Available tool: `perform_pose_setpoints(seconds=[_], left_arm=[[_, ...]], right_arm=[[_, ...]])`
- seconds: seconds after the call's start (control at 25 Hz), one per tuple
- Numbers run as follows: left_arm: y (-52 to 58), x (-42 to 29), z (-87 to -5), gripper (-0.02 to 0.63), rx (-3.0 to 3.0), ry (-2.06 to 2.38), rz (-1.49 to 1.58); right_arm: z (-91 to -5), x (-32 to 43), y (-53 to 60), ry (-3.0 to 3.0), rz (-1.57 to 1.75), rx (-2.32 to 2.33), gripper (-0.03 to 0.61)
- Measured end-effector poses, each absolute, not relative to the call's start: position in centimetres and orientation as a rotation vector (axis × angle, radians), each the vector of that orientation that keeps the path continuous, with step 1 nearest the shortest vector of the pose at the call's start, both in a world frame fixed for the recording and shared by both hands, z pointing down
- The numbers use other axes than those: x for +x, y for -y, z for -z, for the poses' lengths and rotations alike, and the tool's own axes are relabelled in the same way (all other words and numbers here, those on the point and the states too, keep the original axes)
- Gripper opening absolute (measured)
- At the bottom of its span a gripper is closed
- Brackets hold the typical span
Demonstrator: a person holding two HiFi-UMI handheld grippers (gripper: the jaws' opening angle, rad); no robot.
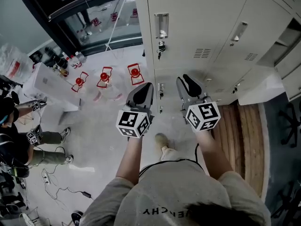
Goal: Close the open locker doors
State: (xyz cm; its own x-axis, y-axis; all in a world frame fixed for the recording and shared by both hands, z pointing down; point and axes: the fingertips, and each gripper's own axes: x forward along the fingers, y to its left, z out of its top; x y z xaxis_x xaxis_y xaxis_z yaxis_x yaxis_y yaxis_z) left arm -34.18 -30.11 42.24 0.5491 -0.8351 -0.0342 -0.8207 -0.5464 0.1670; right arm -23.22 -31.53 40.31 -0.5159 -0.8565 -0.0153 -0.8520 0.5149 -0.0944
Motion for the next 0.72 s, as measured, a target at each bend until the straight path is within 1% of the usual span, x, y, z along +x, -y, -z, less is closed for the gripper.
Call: perform_pose_setpoints(seconds=[0.2,0.36,0.44,0.72], left_arm=[[27.9,-31.7,-42.1,-0.002,2.678,1.374,0.167],[26.3,-29.1,-42.1,-0.002,2.705,1.31,0.171],[25.6,-27.6,-42.1,-0.002,2.717,1.277,0.174],[23.9,-22.0,-42.2,-0.002,2.771,1.132,0.164]], right_arm=[[-40.2,-19.4,28.3,-2.63,0.079,-1.604,0.048],[-40.5,-16.3,25.5,-2.594,0.069,-1.687,0.032],[-40.7,-14.7,24.3,-2.577,0.071,-1.727,0.014],[-41.4,-9.2,21.3,-2.486,0.097,-1.871,0.0]])
